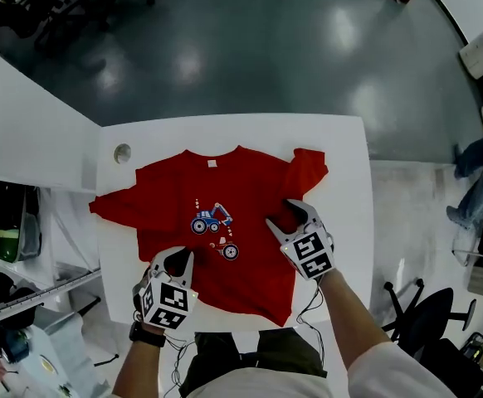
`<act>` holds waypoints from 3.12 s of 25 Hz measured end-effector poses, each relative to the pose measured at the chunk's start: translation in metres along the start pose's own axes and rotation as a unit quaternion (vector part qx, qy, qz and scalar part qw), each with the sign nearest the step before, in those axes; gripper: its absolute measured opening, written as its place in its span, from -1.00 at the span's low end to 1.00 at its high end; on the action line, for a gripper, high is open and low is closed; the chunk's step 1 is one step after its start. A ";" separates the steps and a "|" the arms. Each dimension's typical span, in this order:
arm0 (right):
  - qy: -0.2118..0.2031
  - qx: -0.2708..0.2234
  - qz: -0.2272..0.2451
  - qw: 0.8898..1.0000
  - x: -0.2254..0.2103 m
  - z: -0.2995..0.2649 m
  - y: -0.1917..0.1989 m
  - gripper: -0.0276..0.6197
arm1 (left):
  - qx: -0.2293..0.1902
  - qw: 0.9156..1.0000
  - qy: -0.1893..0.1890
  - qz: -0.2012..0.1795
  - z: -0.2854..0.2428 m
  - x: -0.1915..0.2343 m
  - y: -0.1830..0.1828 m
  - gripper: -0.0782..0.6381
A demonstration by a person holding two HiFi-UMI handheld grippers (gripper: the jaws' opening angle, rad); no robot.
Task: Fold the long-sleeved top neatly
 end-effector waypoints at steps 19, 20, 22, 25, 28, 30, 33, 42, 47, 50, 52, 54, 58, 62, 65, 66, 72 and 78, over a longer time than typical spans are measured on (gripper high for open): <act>0.006 0.003 0.001 1.000 0.000 -0.001 -0.003 -0.13 | 0.058 0.993 -0.028 0.102 0.098 -0.021 0.150 -0.71; 0.006 0.003 0.001 1.000 0.000 0.000 -0.003 -0.13 | 0.065 0.992 -0.026 0.107 0.099 -0.026 0.161 -0.71; 0.007 0.003 0.000 1.000 0.000 0.000 -0.002 -0.13 | 0.077 0.989 -0.022 0.122 0.099 -0.035 0.184 -0.71; 0.007 0.002 0.001 1.000 0.000 0.000 -0.003 -0.13 | 0.092 0.985 -0.023 0.147 0.096 -0.042 0.212 -0.71; 0.007 0.001 0.001 1.000 -0.001 -0.001 -0.003 -0.13 | 0.081 0.984 -0.026 0.159 0.093 -0.043 0.221 -0.71; 0.008 0.001 0.000 1.000 0.000 -0.001 -0.002 -0.13 | 0.075 0.985 -0.027 0.155 0.094 -0.044 0.222 -0.71; 0.007 0.003 -0.001 1.000 0.000 -0.001 -0.002 -0.13 | 0.065 0.986 -0.030 0.153 0.097 -0.045 0.223 -0.71; 0.008 0.001 -0.002 1.000 -0.001 -0.001 -0.003 -0.13 | 0.061 0.986 -0.029 0.150 0.103 -0.046 0.222 -0.70; 0.008 0.001 -0.003 1.000 -0.001 -0.002 -0.002 -0.13 | 0.070 0.985 -0.026 0.153 0.110 -0.051 0.232 -0.66; 0.007 0.001 -0.003 1.000 -0.001 -0.002 -0.001 -0.13 | 0.081 0.984 -0.025 0.154 0.116 -0.053 0.241 -0.64; 0.005 0.001 -0.003 1.000 -0.001 -0.002 -0.001 -0.13 | 0.087 0.984 -0.026 0.155 0.119 -0.055 0.247 -0.64; 0.005 0.000 -0.003 1.000 0.000 -0.001 -0.002 -0.13 | 0.090 0.983 -0.028 0.157 0.120 -0.056 0.250 -0.64; 0.004 0.000 -0.004 1.000 0.000 -0.001 -0.001 -0.13 | 0.086 0.984 -0.036 0.154 0.122 -0.056 0.250 -0.64; 0.004 0.000 -0.003 1.000 -0.001 -0.002 -0.001 -0.13 | 0.080 0.984 -0.042 0.152 0.124 -0.054 0.246 -0.62; 0.002 0.001 -0.003 1.000 -0.001 -0.001 -0.001 -0.13 | 0.076 0.986 -0.047 0.141 0.127 -0.052 0.241 -0.58; 0.002 0.002 -0.003 1.000 -0.001 -0.002 -0.001 -0.13 | 0.075 0.987 -0.052 0.131 0.129 -0.051 0.239 -0.55; 0.003 0.005 -0.003 1.000 0.000 -0.001 -0.001 -0.13 | 0.040 0.991 -0.066 0.109 0.131 -0.037 0.208 -0.51; 0.003 0.012 0.001 1.000 0.001 -0.002 -0.001 -0.13 | 0.009 0.993 -0.080 0.089 0.125 -0.010 0.168 -0.51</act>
Point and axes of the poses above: the fingertips, and each gripper's own axes: z backward along the fingers, x to its left, y out of its underside, the point moved 2 cm from there along z, backward along the fingers, and after that the axes turned 2 degrees about z, right-handed, at the moved point
